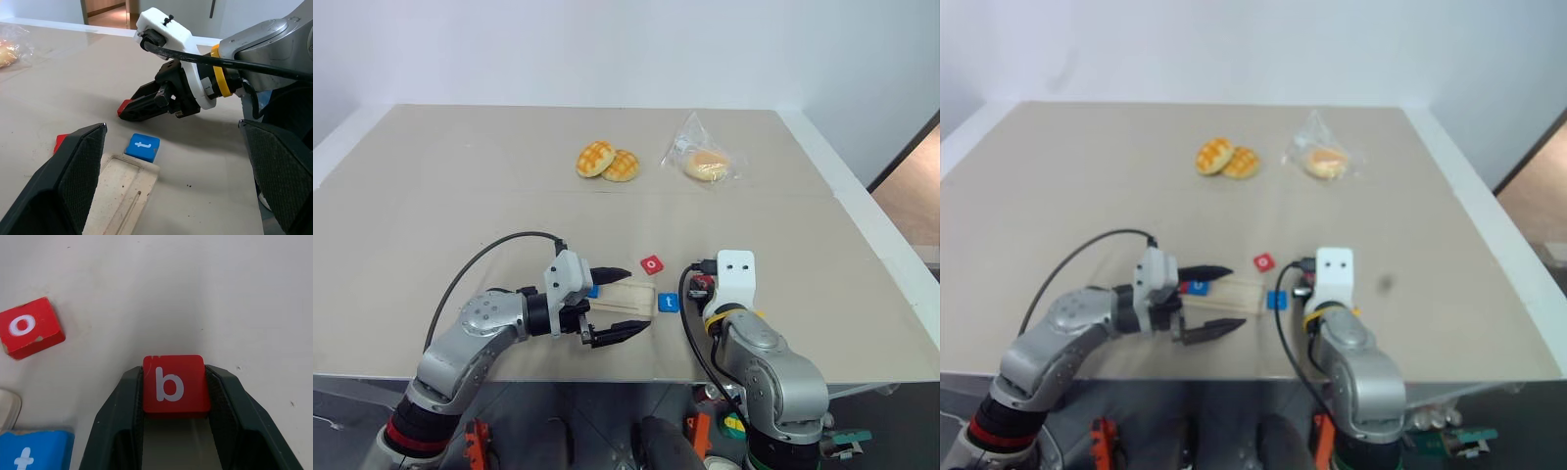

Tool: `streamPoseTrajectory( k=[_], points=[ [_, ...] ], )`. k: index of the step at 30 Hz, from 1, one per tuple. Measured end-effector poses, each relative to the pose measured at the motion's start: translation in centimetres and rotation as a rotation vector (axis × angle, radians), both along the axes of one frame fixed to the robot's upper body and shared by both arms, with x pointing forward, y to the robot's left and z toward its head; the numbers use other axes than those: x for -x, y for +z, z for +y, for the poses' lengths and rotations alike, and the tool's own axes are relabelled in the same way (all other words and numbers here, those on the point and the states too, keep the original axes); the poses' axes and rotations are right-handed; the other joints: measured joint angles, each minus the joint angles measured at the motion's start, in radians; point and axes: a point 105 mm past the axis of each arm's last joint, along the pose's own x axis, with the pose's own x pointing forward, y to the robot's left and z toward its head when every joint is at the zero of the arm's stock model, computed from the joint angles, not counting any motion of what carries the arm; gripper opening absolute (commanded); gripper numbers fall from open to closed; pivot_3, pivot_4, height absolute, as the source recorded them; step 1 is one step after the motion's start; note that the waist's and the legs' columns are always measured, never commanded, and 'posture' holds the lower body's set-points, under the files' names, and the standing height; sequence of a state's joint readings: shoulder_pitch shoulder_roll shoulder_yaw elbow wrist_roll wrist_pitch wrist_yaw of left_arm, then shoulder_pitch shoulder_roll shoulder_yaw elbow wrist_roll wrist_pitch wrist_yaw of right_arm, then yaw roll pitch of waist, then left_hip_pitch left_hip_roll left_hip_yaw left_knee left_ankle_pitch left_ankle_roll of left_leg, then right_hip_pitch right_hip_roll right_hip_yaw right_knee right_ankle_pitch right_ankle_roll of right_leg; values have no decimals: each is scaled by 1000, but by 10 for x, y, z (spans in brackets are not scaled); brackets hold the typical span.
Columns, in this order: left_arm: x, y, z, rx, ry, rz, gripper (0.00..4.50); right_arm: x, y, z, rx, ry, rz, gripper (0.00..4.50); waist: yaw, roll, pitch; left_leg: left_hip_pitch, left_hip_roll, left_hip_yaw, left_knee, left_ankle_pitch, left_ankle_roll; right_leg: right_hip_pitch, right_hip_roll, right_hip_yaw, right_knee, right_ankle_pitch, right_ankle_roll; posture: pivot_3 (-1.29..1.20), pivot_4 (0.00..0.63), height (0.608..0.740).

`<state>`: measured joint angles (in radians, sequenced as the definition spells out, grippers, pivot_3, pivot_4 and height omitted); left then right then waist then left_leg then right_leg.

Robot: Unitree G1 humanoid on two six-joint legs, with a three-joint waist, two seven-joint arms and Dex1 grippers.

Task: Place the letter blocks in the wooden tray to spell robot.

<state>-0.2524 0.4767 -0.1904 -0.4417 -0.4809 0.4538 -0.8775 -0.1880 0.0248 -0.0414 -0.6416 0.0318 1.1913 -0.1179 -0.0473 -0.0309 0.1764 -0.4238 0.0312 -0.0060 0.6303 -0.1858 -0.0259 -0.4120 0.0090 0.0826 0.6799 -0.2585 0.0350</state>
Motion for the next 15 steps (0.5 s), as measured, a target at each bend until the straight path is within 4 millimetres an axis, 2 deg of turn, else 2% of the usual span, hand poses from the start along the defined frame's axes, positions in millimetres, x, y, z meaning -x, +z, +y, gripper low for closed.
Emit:
streamPoseTrajectory(
  k=[12,13,15],
  points=[
    [0,0,0,-2,-2,-2,4500,10,-3,-5,-21,-30,-1,1223,0,0,0,0,0,0,-1,0,0,0,0,0,0,0,-1,0,150,740],
    [0,0,0,-2,-3,-2,4500,9,-2,-5,-22,-29,-6,2320,0,0,0,0,0,0,-1,0,0,0,0,-1,0,0,-1,0,150,740],
    [0,0,0,-3,-3,-2,4500,10,-3,-5,-21,-30,-7,2957,-1,0,0,0,0,0,-1,0,0,0,0,0,0,-2,-3,0,150,740]
  ],
)
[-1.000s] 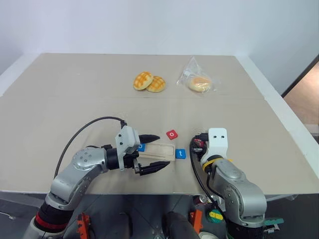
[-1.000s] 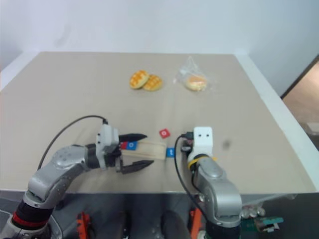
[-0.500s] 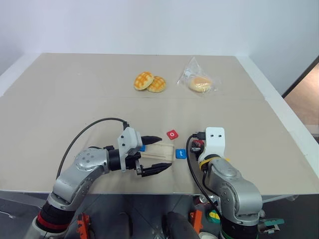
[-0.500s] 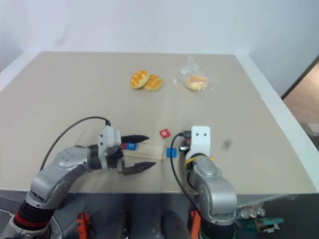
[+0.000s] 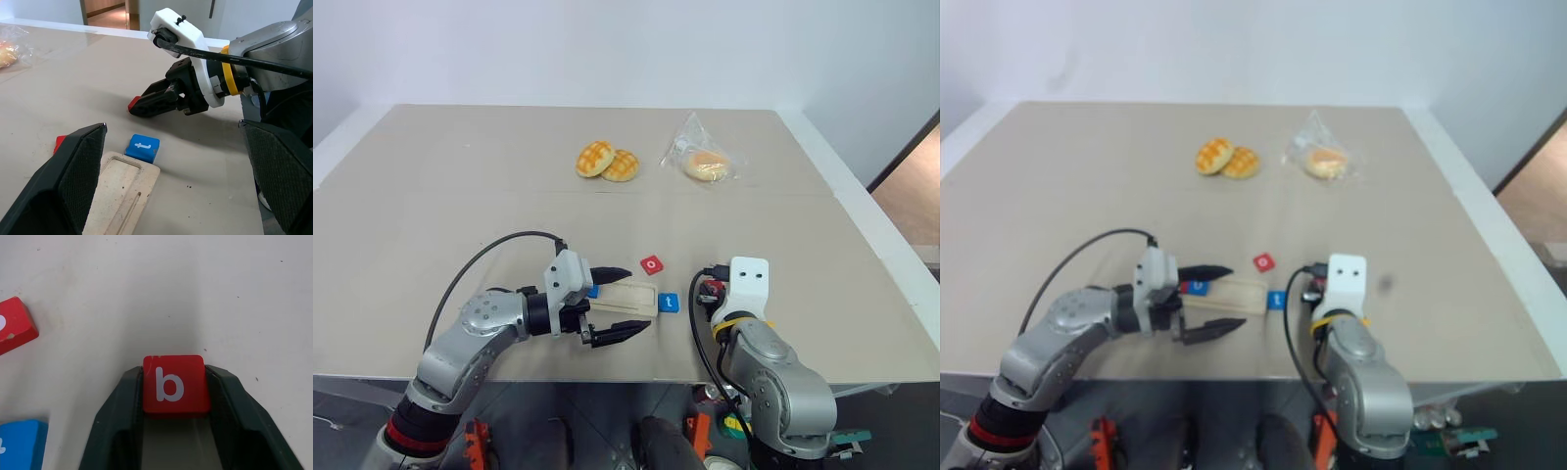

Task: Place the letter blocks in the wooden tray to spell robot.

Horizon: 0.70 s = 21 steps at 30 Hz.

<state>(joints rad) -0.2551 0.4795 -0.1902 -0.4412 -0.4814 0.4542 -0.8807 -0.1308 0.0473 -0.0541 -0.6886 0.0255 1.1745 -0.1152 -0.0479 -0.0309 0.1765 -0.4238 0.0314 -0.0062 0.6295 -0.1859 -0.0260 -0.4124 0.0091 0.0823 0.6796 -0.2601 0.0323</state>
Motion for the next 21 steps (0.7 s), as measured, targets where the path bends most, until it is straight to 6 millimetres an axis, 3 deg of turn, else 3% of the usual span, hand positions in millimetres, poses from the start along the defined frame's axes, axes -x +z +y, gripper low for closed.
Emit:
streamPoseTrajectory(
  k=[4,7,11,16,19,21],
  points=[
    [0,0,0,-1,0,1,4500,1,5,-9,-11,-37,-19,4349,0,0,0,0,0,0,0,0,0,0,0,0,0,-1,-1,0,150,740],
    [0,0,0,-1,0,1,4500,-1,19,-23,-16,-46,-65,4481,0,0,0,-1,0,1,0,0,0,0,0,1,0,1,3,0,150,740],
    [-2,3,-2,3,-4,-8,4500,-12,52,-38,14,105,-161,4481,0,0,1,0,-1,1,0,0,0,1,0,0,-1,2,3,0,150,740],
    [-5,1,-5,24,-1,-2,4500,-25,54,-44,175,667,-123,4481,-1,1,3,1,-1,1,-2,-1,2,4,0,0,-8,1,1,0,150,740],
    [-6,2,-7,35,5,-4,4500,-22,36,-40,163,990,-65,4481,-3,1,3,1,0,1,-2,-3,6,5,2,0,-11,3,4,0,150,740],
    [-7,2,-9,45,9,-5,4500,-25,25,-43,159,1116,-33,4481,-3,2,4,0,0,1,-2,-4,7,5,2,0,-11,3,4,0,150,740]
  ],
)
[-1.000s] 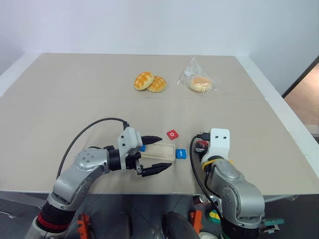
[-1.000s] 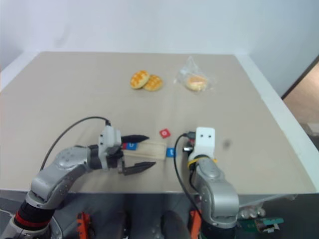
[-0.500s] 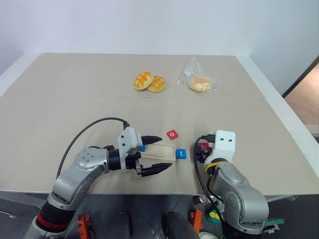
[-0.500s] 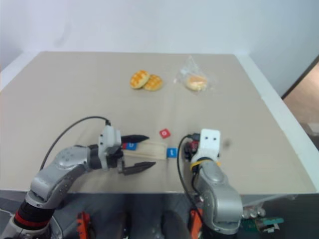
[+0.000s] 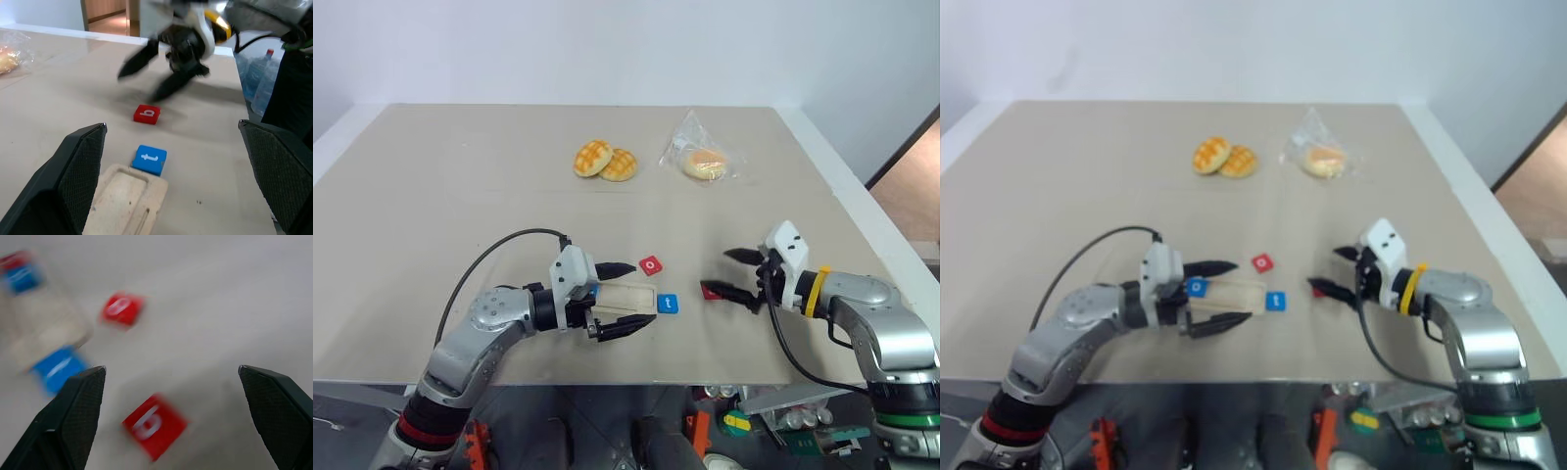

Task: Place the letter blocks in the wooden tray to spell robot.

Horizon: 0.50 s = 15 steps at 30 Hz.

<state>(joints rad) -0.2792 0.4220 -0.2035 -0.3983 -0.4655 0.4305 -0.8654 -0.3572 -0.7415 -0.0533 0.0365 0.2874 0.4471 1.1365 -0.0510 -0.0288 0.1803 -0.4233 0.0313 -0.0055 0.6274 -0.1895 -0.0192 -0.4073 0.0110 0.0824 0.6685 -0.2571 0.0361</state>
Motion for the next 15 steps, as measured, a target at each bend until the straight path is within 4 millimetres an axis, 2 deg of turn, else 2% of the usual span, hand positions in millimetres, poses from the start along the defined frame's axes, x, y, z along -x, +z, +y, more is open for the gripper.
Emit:
streamPoseTrajectory(
  k=[2,6,7,9,11,15],
  points=[
    [-1,0,0,3,8,0,4500,-5,-6,-5,48,88,3,4481,1,0,0,0,0,0,0,0,0,0,0,0,0,0,0,0,150,740],
    [-2,-1,0,9,28,1,4500,-17,-3,-9,82,170,-27,4481,3,0,0,0,0,0,1,0,0,0,0,1,0,1,1,0,150,740],
    [-2,-1,0,8,31,1,4500,-17,-3,-9,83,171,-30,4241,3,0,0,0,0,0,1,0,0,0,0,0,0,1,1,0,150,740],
    [-3,-2,0,6,37,2,4500,-19,-5,-9,91,189,-32,4241,4,0,0,0,0,0,1,0,0,1,-1,0,0,1,1,0,150,740],
    [-3,-4,1,7,48,11,4500,-15,-17,-5,109,235,-17,4241,4,0,0,0,0,0,2,0,0,1,-1,1,0,1,1,0,150,740],
    [-4,-6,3,7,70,21,4500,-7,-25,-4,95,252,-21,4241,5,0,0,0,0,-1,2,0,0,2,-1,0,0,1,2,0,150,740]
  ],
)
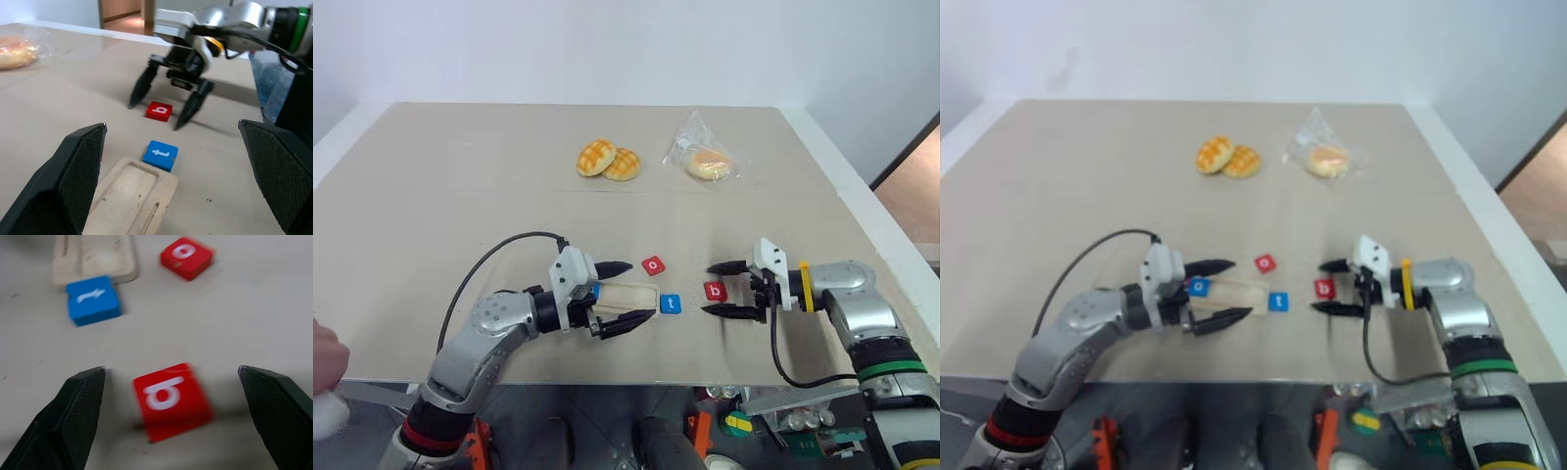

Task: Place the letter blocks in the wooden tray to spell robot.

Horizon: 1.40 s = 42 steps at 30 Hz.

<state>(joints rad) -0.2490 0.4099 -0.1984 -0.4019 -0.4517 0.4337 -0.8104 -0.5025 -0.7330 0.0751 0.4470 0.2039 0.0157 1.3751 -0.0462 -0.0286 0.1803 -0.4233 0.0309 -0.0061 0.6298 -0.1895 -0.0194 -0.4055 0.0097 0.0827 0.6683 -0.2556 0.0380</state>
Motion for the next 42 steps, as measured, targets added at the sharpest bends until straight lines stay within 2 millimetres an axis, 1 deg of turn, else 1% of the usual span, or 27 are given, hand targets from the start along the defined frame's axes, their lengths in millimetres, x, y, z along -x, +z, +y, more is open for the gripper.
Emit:
streamPoseTrajectory(
  k=[4,7,16,25,26,27,28,29,30,31,32,35,36,42],
  points=[
    [0,0,0,0,6,0,4500,7,-3,2,-19,-2,-2,4241,1,0,0,0,0,0,1,0,0,1,0,0,0,0,0,0,150,740],
    [0,1,1,-1,12,-2,4500,13,-5,7,-54,-47,6,4241,1,0,0,1,0,-1,2,0,0,1,0,0,0,1,0,0,150,740],
    [0,1,1,-5,4,-3,4500,26,-8,12,-76,-109,5,4241,1,0,0,1,0,0,4,0,-1,2,0,0,0,2,1,0,150,740],
    [2,1,0,-11,-23,-7,4500,25,-10,13,-99,-193,10,4241,1,0,-1,1,0,0,6,1,-1,2,0,0,0,3,2,0,150,740],
    [2,1,0,-12,-25,-7,4500,24,-10,13,-107,-211,16,3884,1,0,-1,1,0,0,6,1,-1,3,0,1,0,4,2,0,150,740],
    [2,1,0,-15,-25,-8,4500,24,-9,14,-112,-236,17,3432,1,0,-1,1,0,0,7,1,-1,3,0,1,0,5,2,0,150,740],
    [2,1,0,-15,-25,-8,4500,23,-10,14,-114,-253,17,3228,1,0,-1,1,0,0,7,1,-1,3,0,1,0,5,2,0,150,740],
    [2,1,0,-16,-25,-8,4500,23,-10,12,-113,-305,12,3103,1,0,-1,1,0,0,8,2,-1,3,0,1,0,5,1,0,150,740],
    [2,1,0,-16,-25,-8,4500,23,-10,11,-115,-320,13,2743,2,0,-1,1,0,0,8,2,-2,3,0,1,0,5,1,0,150,740],
    [2,1,0,-16,-25,-8,4500,23,-9,11,-118,-329,14,2547,3,0,-1,1,0,0,8,2,-1,3,0,1,0,5,1,0,150,740],
    [2,0,0,-16,-24,-7,4500,29,-10,12,-124,-380,11,2301,5,0,-1,1,0,0,7,2,-2,3,0,1,0,5,2,0,150,740],
    [2,0,0,-15,-24,-5,4500,36,-11,11,-120,-440,-4,1365,5,0,-1,1,0,-1,6,2,-2,3,0,0,0,4,2,0,150,740],
    [2,0,0,-14,-24,-5,4500,39,-11,13,-124,-461,-4,1212,5,0,-1,1,0,-1,6,2,-2,3,1,0,0,4,2,0,150,740],
    [2,0,0,-14,-25,-3,4500,44,-10,17,-115,-507,-7,1213,4,0,-1,1,0,0,6,2,-2,2,0,1,0,5,1,0,150,740]
  ],
)
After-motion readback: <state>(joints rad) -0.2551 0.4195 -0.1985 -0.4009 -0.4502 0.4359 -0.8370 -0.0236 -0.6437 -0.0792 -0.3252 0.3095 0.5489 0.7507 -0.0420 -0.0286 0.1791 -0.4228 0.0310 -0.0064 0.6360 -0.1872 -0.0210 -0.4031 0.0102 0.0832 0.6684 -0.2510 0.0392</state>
